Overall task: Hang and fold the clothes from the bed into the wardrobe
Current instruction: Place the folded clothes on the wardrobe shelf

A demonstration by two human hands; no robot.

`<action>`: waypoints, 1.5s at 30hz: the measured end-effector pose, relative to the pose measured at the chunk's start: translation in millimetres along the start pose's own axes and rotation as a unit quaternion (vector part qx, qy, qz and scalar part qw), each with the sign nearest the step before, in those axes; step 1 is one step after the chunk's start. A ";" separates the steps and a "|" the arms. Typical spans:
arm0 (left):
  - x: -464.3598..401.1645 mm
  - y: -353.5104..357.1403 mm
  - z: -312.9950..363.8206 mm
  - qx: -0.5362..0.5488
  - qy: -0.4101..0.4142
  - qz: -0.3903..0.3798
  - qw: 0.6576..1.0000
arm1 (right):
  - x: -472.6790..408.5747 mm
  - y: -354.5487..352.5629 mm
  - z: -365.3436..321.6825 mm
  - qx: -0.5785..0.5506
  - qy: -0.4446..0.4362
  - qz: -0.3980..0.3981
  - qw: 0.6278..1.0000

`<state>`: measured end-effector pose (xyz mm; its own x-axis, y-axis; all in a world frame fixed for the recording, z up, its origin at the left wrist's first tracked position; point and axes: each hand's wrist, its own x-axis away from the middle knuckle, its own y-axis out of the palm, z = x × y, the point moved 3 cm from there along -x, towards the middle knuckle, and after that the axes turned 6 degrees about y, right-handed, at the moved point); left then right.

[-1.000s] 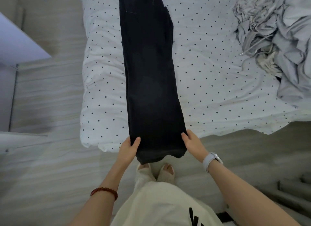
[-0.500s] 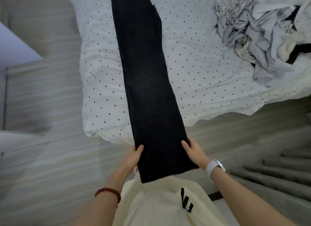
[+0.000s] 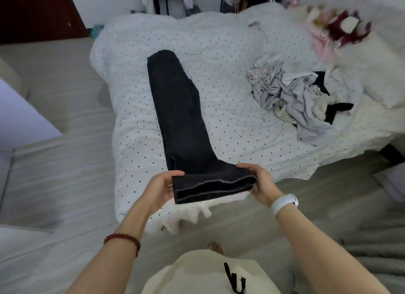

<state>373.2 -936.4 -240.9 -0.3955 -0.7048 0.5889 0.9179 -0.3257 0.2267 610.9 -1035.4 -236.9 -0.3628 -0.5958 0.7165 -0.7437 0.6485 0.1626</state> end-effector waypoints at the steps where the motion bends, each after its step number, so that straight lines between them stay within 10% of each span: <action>1: -3.6 -0.1 16.4 0.018 0.015 -0.011 1.000 | -0.1 6.0 -12.7 -0.050 -0.014 -0.001 0.999; 7: -28.1 8.9 122.5 -0.050 0.136 -0.060 0.988 | -18.5 70.3 -93.2 -0.046 -0.137 -0.064 0.987; 12: -74.1 -1.4 177.4 -0.197 0.218 0.110 0.949 | -55.9 113.7 -147.2 0.098 -0.217 -0.018 0.971; 20: -194.8 -17.7 272.0 -0.142 0.252 0.191 0.938 | -164.4 195.2 -271.5 0.294 -0.345 0.042 0.890; 45: -586.6 -97.3 397.4 -0.267 0.142 0.315 0.900 | -523.3 373.5 -404.9 0.436 -0.236 0.066 0.866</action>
<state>528.6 -240.8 -300.1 0.1357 -0.9634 0.2311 0.8464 -0.0085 -0.5325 750.3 -289.6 -276.5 -0.5135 -0.8041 0.2996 -0.7445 0.2439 -0.6215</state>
